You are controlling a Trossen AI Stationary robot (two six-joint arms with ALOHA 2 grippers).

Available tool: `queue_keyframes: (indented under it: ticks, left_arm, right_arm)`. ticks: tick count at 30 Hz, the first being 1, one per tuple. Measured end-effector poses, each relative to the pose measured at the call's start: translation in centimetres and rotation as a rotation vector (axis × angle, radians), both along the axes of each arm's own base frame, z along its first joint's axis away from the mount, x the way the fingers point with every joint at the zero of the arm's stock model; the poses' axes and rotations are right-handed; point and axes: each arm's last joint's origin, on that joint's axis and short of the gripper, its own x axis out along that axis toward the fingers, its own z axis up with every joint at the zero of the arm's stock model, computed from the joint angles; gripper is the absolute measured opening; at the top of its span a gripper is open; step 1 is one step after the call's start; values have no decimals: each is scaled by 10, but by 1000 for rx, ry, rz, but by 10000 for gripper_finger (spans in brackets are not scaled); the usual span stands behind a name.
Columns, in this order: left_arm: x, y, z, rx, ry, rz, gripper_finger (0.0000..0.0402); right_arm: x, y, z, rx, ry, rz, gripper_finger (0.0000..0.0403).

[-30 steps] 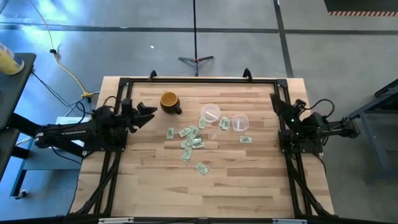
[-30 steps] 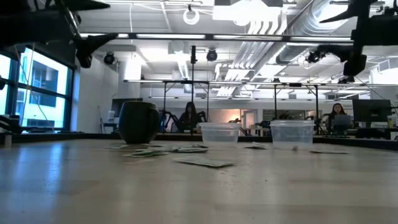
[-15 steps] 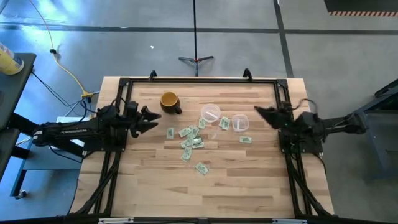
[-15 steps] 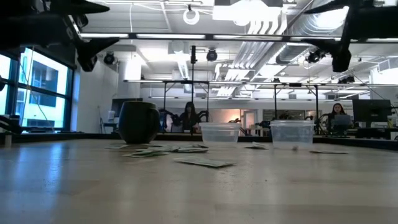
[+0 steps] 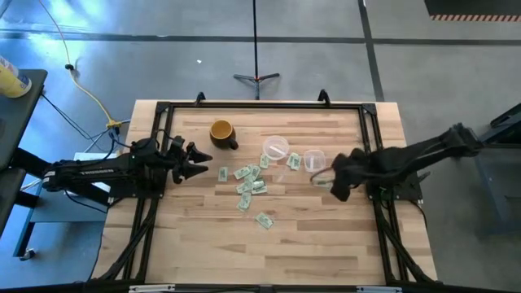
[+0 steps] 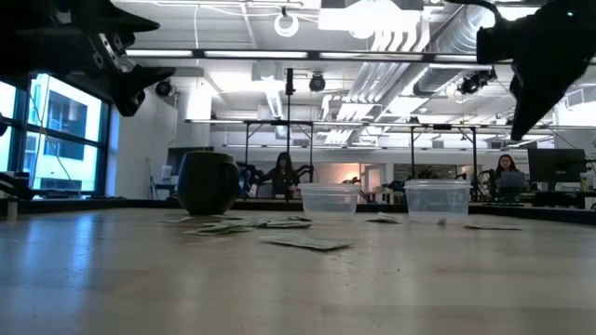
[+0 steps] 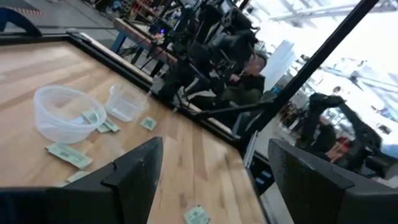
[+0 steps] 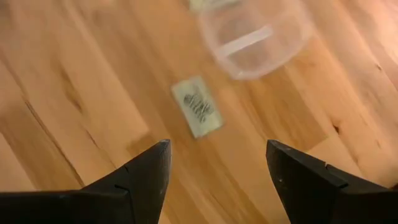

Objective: Pick and place items into bin
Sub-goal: Put the light green stevia packet into the left transparent bin

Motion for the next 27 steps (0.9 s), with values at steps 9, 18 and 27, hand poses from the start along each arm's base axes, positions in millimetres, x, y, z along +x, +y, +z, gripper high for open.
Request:
queue_keyframes:
  ticks: [9,18,27]
  left_arm:
    - [0,0,-1,28,11,1,326]
    - [0,0,-4,21,44,8,326]
    - [0,0,-4,9,43,8,326]
  right_arm:
    - [14,11,-45,80,107,86,254]
    - [28,-11,-76,50,76,135,261]
    - [41,-23,-104,50,108,183,261]
